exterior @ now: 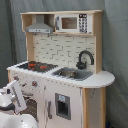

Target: Play with the kitchen

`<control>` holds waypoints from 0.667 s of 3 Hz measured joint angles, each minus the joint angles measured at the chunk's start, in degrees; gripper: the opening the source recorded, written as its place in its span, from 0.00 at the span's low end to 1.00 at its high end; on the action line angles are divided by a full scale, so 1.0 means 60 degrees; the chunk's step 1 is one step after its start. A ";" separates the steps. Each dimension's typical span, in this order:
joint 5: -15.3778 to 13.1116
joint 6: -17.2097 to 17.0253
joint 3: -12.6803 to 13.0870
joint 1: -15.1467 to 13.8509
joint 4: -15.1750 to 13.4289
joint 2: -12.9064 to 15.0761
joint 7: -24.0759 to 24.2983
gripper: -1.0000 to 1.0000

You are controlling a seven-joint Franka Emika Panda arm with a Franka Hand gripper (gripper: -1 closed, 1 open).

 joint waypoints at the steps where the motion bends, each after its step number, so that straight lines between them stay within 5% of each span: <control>1: 0.0003 0.0000 0.0279 -0.0276 0.0170 -0.0158 0.1043 1.00; 2: 0.0006 -0.0001 0.0541 -0.0560 0.0395 -0.0277 0.1908 1.00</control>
